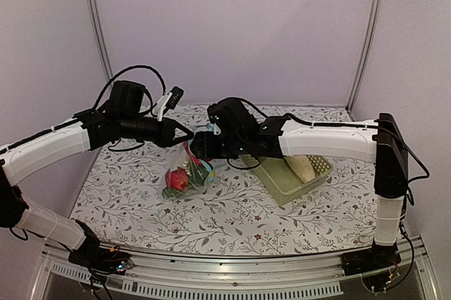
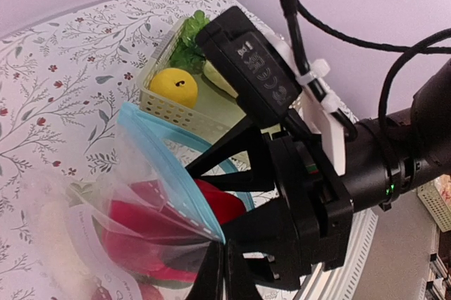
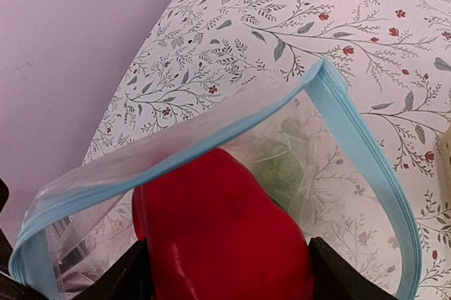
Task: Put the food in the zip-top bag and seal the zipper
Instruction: Place the fake vegetable in the zipper food storage bag.
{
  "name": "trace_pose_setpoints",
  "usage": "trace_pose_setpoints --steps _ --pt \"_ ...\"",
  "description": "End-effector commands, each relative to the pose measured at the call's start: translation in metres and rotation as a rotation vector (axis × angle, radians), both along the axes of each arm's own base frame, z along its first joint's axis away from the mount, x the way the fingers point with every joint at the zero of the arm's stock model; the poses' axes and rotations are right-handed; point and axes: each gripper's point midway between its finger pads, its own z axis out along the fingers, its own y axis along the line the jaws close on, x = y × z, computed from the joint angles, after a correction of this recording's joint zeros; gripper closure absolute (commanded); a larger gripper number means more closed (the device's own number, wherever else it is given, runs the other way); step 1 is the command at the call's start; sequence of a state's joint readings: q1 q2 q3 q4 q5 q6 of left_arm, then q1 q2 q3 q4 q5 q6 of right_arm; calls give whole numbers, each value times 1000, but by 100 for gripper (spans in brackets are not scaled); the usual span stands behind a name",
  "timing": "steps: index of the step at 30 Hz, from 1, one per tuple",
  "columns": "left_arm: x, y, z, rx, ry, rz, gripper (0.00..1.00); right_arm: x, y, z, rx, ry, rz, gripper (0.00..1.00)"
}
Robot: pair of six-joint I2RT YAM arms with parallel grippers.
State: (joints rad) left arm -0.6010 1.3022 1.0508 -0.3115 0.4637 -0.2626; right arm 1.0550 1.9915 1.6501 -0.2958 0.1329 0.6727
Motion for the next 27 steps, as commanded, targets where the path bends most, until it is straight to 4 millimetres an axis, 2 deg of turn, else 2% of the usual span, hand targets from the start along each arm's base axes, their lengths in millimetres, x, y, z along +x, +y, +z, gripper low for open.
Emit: trace_pose_setpoints --steps 1,4,7,12,16,19,22,27 --pt "-7 -9 9 -34 -26 -46 100 4 27 18 107 -47 38 38" --pt "-8 -10 9 -37 -24 -49 100 3 34 10 108 -32 61 38" --pt "-9 -10 11 -41 -25 -51 100 3 35 -10 78 -11 58 38" --pt "-10 -10 13 -49 -30 -53 100 11 23 -35 17 7 -5 37" --pt "-10 -10 13 -49 -34 -52 100 18 9 -43 -27 4 -70 34" --pt "-8 -9 11 -40 -32 -42 100 20 5 -40 -46 -11 -75 28" --pt "-4 -5 8 -13 -28 -19 100 16 2 -28 -53 -37 -47 20" --pt "6 4 1 27 -23 37 100 -1 -6 3 -31 -71 44 9"
